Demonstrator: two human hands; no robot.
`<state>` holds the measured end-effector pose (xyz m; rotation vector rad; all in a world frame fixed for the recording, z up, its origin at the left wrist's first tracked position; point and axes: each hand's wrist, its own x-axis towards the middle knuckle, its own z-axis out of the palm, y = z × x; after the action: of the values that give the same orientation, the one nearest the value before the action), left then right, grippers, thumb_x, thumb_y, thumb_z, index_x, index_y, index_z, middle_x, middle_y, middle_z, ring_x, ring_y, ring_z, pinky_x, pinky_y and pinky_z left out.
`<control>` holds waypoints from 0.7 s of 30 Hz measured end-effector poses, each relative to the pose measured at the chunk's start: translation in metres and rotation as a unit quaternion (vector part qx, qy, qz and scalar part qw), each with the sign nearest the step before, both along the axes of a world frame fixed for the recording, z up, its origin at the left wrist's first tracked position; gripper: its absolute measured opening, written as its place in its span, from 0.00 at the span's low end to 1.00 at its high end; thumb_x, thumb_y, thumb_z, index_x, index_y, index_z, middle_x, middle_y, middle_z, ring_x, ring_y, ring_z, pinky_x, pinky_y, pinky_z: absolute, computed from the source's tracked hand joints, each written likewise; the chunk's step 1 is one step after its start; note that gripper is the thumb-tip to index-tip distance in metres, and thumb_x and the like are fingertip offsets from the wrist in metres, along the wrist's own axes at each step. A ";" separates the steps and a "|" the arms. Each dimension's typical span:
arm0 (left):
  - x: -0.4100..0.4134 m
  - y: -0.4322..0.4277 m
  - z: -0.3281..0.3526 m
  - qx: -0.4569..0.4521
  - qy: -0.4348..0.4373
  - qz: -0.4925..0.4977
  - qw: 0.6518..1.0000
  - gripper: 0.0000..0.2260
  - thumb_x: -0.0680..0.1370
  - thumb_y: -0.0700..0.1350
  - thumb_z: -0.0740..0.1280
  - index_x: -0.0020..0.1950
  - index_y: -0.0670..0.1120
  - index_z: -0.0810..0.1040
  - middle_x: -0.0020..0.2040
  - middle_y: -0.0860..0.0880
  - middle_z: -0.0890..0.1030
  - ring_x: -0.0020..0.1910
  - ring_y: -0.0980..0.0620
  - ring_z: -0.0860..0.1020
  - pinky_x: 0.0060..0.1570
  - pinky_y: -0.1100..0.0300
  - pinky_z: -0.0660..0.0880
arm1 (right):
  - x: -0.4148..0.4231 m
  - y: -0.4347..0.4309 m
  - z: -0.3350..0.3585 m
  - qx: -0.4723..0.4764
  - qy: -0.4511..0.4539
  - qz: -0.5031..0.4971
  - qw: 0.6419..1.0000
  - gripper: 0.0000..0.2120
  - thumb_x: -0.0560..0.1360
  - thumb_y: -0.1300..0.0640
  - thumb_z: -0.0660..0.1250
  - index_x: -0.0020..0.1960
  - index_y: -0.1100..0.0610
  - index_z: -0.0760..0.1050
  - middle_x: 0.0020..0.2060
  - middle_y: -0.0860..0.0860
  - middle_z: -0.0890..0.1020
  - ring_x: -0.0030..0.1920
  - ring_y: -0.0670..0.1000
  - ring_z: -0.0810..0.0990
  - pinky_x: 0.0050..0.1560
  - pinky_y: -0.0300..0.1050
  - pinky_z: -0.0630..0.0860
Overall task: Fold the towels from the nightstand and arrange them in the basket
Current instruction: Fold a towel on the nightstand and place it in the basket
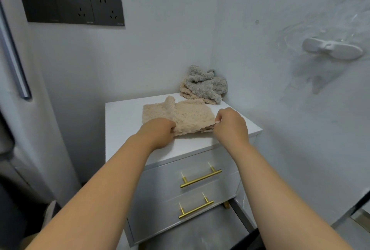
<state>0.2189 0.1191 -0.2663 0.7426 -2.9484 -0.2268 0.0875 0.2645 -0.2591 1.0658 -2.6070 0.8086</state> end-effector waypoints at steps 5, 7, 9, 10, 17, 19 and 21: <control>0.001 0.006 0.008 -0.054 0.039 0.010 0.998 0.13 0.77 0.55 0.62 0.55 0.49 0.77 0.52 0.50 0.80 0.53 0.46 0.76 0.45 0.56 0.74 | -0.001 -0.004 0.001 -0.132 -0.092 -0.051 0.986 0.08 0.73 0.67 0.55 0.44 0.57 0.68 0.40 0.53 0.75 0.41 0.57 0.71 0.37 0.46 0.62; -0.003 0.013 0.009 -0.020 0.034 0.009 0.999 0.28 0.74 0.65 0.61 0.69 0.52 0.70 0.63 0.50 0.76 0.61 0.47 0.74 0.54 0.53 0.73 | 0.000 -0.007 0.001 -0.142 -0.091 -0.036 0.985 0.07 0.74 0.65 0.55 0.46 0.56 0.69 0.39 0.52 0.75 0.41 0.57 0.71 0.38 0.46 0.64; -0.012 0.022 -0.001 -0.072 0.015 0.009 0.997 0.33 0.72 0.70 0.59 0.71 0.53 0.66 0.64 0.49 0.75 0.62 0.46 0.72 0.55 0.51 0.73 | 0.002 -0.008 0.001 -0.138 -0.079 -0.013 0.987 0.05 0.74 0.63 0.58 0.48 0.56 0.70 0.40 0.52 0.77 0.42 0.56 0.73 0.39 0.46 0.66; -0.017 0.027 -0.007 -0.113 0.009 0.014 0.993 0.32 0.71 0.70 0.59 0.70 0.52 0.67 0.63 0.49 0.76 0.61 0.46 0.72 0.54 0.51 0.72 | 0.003 -0.008 0.001 -0.136 -0.077 -0.001 0.988 0.05 0.74 0.62 0.59 0.48 0.57 0.72 0.40 0.52 0.77 0.42 0.56 0.73 0.39 0.45 0.66; -0.031 0.044 -0.008 -0.159 0.165 0.090 0.969 0.14 0.74 0.48 0.63 0.58 0.44 0.76 0.56 0.46 0.76 0.57 0.44 0.71 0.50 0.53 0.66 | -0.001 -0.003 0.006 -0.071 -0.056 0.068 0.994 0.06 0.71 0.62 0.66 0.46 0.55 0.77 0.44 0.53 0.81 0.46 0.55 0.76 0.41 0.44 0.68; -0.031 0.040 0.001 -0.177 0.182 0.092 0.963 0.10 0.72 0.39 0.62 0.52 0.41 0.78 0.52 0.45 0.76 0.53 0.43 0.71 0.44 0.55 0.61 | -0.006 0.000 0.006 -0.044 -0.037 0.039 0.998 0.12 0.70 0.66 0.64 0.50 0.55 0.77 0.49 0.53 0.80 0.47 0.55 0.75 0.41 0.42 0.65; -0.027 0.033 0.010 -0.163 0.186 0.102 0.963 0.07 0.70 0.35 0.62 0.45 0.41 0.77 0.47 0.45 0.76 0.48 0.43 0.71 0.40 0.56 0.59 | -0.015 0.005 0.006 -0.026 -0.018 -0.009 0.999 0.16 0.69 0.69 0.62 0.52 0.56 0.79 0.52 0.55 0.78 0.52 0.58 0.76 0.43 0.42 0.66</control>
<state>0.1922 0.1526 -0.2567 0.8378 -2.4489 0.1232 0.0726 0.2694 -0.2536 1.0206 -2.6060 0.8952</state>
